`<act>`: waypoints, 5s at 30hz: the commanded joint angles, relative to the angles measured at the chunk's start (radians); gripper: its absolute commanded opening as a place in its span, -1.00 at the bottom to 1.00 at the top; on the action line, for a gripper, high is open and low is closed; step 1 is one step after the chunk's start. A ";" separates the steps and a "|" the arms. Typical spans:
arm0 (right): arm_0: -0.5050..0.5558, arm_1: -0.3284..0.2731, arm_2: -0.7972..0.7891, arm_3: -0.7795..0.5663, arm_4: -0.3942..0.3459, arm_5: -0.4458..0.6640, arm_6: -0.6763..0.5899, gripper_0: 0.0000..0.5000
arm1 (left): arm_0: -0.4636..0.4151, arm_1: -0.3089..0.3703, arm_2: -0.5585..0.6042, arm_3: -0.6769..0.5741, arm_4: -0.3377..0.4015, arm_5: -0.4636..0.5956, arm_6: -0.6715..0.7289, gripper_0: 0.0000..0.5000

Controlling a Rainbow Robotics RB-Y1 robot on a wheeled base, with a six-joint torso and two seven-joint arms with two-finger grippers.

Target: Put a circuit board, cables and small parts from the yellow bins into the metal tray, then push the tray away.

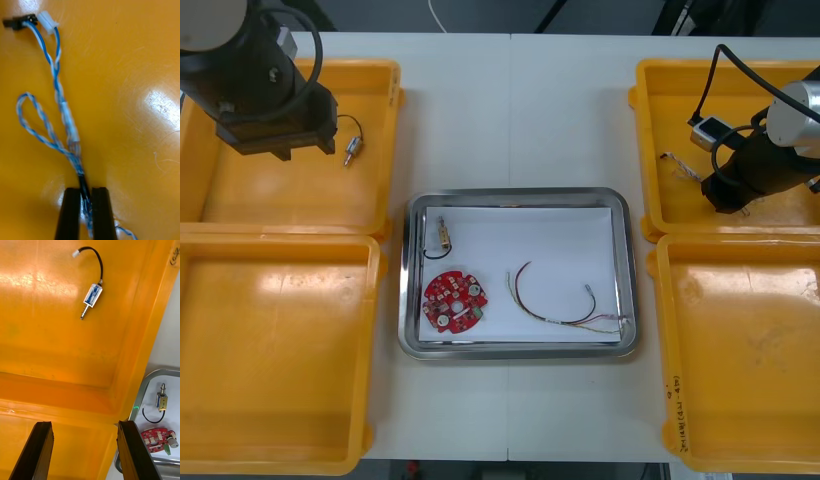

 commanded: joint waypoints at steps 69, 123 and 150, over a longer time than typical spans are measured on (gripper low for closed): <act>-0.067 -0.095 -0.102 -0.827 -0.354 0.526 -0.003 -1.00 | -0.083 -0.186 0.082 0.617 -0.104 -0.623 -0.912 1.00; -0.183 0.029 0.731 -0.631 -0.294 0.336 -0.172 -1.00 | -0.060 -0.206 -0.047 0.760 -0.079 -0.849 -0.954 -1.00; -0.183 0.029 0.854 -0.505 -0.155 0.138 -0.160 -1.00 | -0.060 -0.111 0.124 0.597 -0.093 -0.556 -0.909 -1.00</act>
